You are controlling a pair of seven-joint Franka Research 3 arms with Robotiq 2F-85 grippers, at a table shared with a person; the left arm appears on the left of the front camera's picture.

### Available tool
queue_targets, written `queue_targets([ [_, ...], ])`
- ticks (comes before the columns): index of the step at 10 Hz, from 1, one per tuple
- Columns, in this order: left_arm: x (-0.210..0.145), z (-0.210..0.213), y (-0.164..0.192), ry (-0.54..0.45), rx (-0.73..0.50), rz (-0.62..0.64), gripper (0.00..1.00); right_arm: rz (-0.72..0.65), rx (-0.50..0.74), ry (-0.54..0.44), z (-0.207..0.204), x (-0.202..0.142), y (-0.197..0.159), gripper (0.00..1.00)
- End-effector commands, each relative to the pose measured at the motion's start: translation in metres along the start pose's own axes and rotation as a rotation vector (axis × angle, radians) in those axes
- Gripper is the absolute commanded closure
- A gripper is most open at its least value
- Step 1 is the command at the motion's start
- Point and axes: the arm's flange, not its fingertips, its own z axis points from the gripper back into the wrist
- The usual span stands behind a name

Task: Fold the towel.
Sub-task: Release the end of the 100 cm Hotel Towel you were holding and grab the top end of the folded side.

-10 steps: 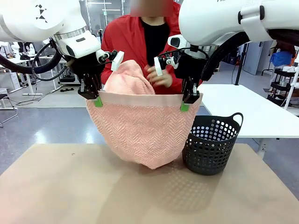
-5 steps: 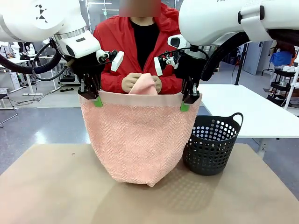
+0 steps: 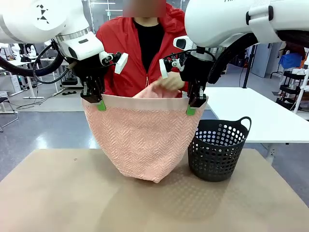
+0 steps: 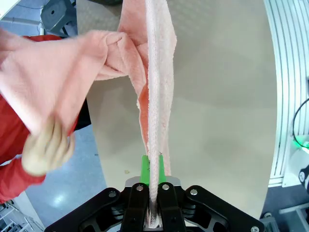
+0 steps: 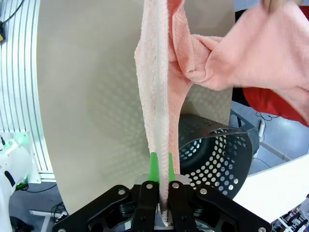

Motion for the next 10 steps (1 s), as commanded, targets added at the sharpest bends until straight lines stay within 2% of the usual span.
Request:
queue_targets([
  [1,-0.0007,0.0011,0.0004,0.000,-0.002,0.001,1.00,0.004,0.000,0.000,-0.0001,-0.0008,-0.0004,1.00],
  [10,-0.0007,0.0011,0.0004,0.000,-0.002,0.001,1.00,0.004,0.000,0.000,-0.0001,-0.0008,-0.0004,1.00],
])
